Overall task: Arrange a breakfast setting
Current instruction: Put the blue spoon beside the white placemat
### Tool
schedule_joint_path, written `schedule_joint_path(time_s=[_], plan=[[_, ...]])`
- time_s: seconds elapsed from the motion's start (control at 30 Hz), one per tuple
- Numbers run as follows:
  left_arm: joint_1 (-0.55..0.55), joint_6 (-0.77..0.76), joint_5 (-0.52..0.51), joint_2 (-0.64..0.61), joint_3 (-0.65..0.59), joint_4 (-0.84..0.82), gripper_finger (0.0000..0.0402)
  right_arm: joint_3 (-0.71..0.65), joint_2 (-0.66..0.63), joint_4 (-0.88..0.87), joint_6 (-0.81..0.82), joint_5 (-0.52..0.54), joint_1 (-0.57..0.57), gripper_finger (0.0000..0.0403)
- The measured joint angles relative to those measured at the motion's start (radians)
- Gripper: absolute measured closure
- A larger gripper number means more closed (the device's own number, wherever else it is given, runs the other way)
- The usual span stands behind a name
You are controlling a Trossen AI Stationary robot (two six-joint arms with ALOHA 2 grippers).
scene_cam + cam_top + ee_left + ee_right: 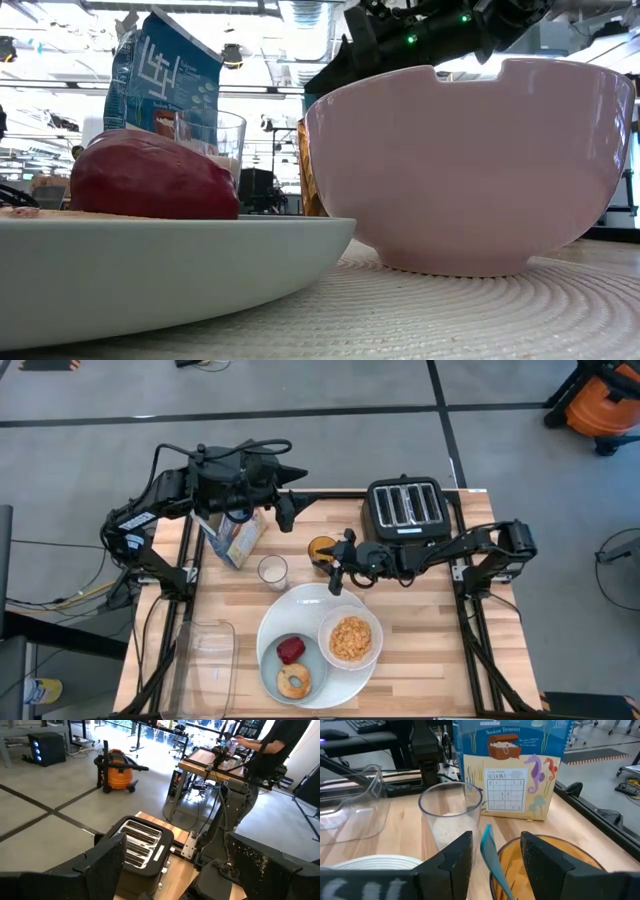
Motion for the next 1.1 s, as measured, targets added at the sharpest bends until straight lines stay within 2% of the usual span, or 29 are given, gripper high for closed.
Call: schedule_joint_path(time_s=[0.5,0.93,1.1], plan=[[0.000,0.001,-0.005,0.000,0.000,0.000,0.0079,0.000,0.000,-0.005,0.016,-0.023,0.000,0.0327],[0.000,-0.004,-0.005,0.000,0.000,0.000,0.0079,0.000,-0.001,-0.001,0.020,-0.022,-0.007,0.0382],[0.000,-0.004,-0.005,0.000,0.000,-0.002,0.0079,0.000,-0.001,-0.001,0.020,-0.022,-0.007,0.0386]])
